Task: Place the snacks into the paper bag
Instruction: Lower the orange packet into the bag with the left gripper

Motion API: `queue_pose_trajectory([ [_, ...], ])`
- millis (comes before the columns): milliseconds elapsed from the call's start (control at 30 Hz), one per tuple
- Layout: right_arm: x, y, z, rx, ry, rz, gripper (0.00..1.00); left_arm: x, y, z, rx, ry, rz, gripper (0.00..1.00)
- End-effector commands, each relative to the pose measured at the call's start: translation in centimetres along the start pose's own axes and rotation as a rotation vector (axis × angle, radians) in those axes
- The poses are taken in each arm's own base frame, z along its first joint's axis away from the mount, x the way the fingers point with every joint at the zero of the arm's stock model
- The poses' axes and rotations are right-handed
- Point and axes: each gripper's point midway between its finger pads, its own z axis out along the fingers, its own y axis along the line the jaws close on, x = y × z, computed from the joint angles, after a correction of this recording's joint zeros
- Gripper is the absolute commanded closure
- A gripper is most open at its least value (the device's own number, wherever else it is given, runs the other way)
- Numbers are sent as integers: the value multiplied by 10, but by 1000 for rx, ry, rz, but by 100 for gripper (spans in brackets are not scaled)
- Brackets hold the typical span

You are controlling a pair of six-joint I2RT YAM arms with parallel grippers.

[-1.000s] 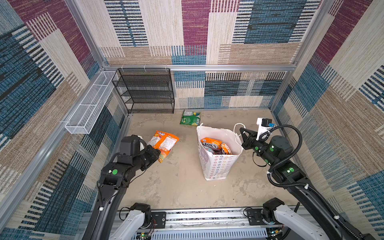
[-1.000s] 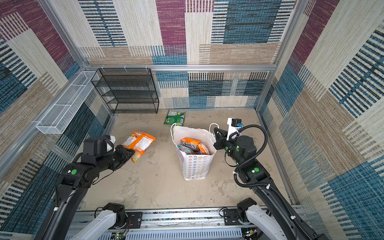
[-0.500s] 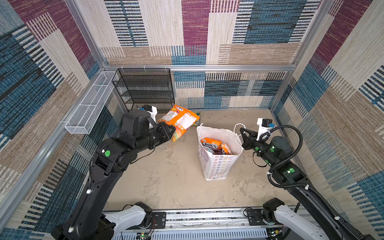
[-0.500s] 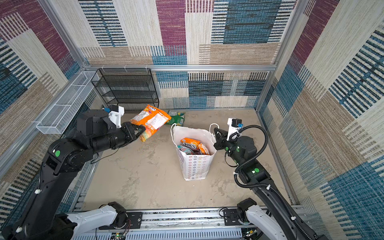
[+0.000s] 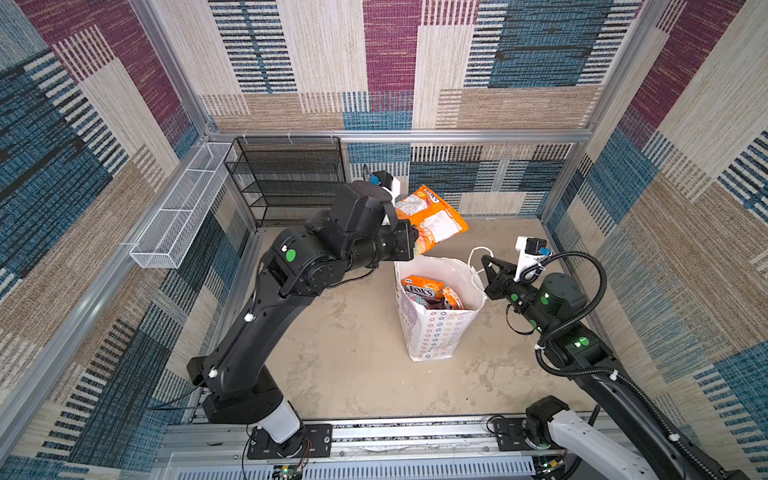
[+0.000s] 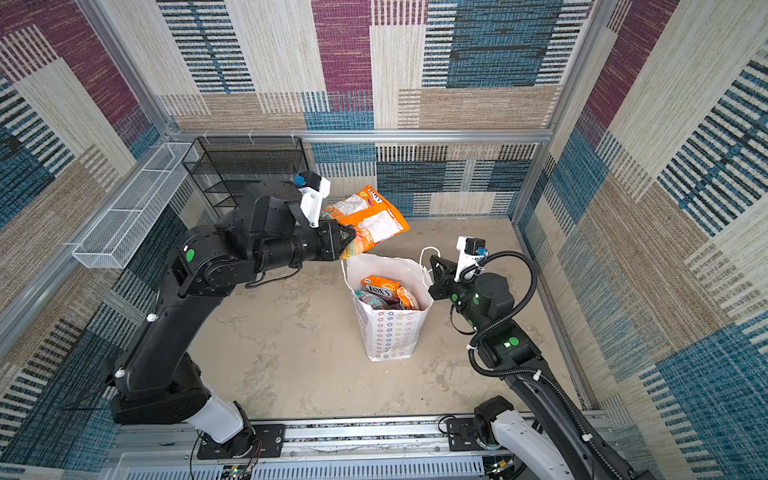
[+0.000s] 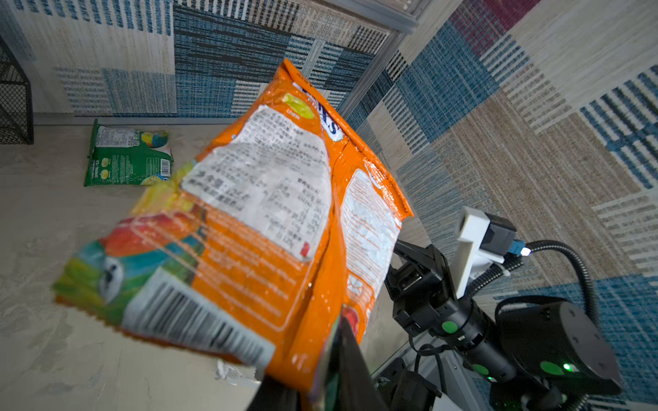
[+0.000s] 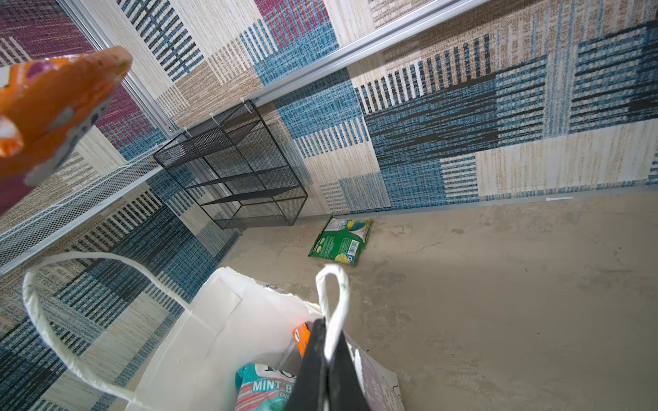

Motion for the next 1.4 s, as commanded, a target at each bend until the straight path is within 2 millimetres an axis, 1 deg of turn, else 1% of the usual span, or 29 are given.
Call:
queue_pose_trajectory([
  [0,-8,0,-3,7,-37,-12,100,5,0,10,-56,4,113,95],
  [167,-11,0,-7,6,-49,-10,100,27,-6,35,-70,96,183,96],
  [267,-11,1,-7,5,-50,-9,100,44,-2,50,-96,161,232,96],
  [300,-12,1,-7,6,-51,-9,100,50,1,55,-107,186,244,98],
  [367,-12,0,-7,10,-53,-9,100,61,4,61,-110,234,260,99],
  [433,-11,-1,-7,14,-53,-9,100,71,2,64,-95,270,276,99],
  [567,-12,-1,-7,15,-53,-9,100,88,10,67,-117,323,302,99],
  [667,-12,-2,-7,20,-56,-8,100,99,15,68,-121,356,315,98],
  [900,-10,-2,-5,17,-49,-6,100,119,15,74,-91,433,331,98],
  [1000,-11,-1,-6,11,-52,-6,100,127,16,78,-88,460,336,98],
  [1367,-12,3,-8,-7,-56,-10,100,145,6,90,-21,541,328,98],
])
